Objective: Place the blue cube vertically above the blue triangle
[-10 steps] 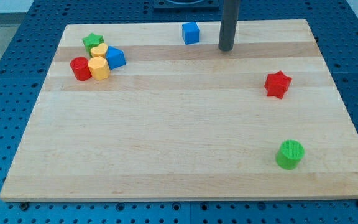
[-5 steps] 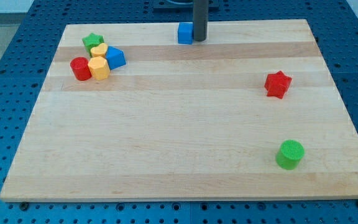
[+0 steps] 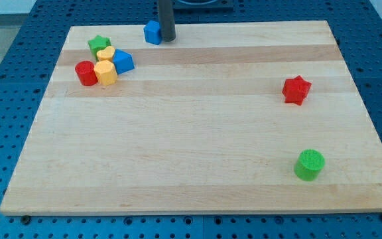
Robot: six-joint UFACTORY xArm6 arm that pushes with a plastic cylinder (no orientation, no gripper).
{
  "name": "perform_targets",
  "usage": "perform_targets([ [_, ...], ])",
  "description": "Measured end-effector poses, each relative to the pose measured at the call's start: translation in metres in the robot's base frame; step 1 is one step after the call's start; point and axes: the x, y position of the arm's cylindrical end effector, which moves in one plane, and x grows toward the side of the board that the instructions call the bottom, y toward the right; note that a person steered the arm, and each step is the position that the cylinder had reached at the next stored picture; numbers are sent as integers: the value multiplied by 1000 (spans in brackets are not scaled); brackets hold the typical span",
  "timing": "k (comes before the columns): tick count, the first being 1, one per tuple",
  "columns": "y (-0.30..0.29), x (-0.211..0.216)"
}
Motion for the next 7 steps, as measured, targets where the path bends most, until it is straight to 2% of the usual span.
perform_targets([
  [7, -68, 0],
])
